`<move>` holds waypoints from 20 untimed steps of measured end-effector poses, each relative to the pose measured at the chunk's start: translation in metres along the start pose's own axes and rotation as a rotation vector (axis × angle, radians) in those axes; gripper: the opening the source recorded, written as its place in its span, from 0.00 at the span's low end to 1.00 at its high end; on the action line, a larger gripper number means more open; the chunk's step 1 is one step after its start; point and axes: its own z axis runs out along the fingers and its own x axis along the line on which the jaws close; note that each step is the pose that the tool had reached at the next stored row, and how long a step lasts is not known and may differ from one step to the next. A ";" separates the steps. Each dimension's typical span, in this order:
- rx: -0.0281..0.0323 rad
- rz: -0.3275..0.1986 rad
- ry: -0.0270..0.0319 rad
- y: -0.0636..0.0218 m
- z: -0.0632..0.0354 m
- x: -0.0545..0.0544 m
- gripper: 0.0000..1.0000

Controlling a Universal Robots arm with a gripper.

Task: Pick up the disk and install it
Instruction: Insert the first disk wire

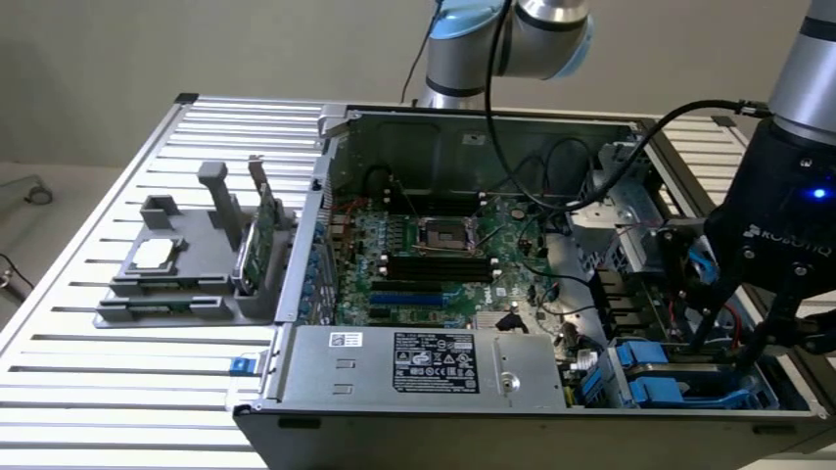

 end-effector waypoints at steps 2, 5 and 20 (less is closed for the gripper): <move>0.0002 0.000 0.0018 0.0018 -0.0003 -0.002 0.37; -0.0005 0.000 0.0053 0.0046 -0.0004 -0.005 0.37; -0.0049 -0.001 0.0234 0.0155 -0.0009 -0.019 0.37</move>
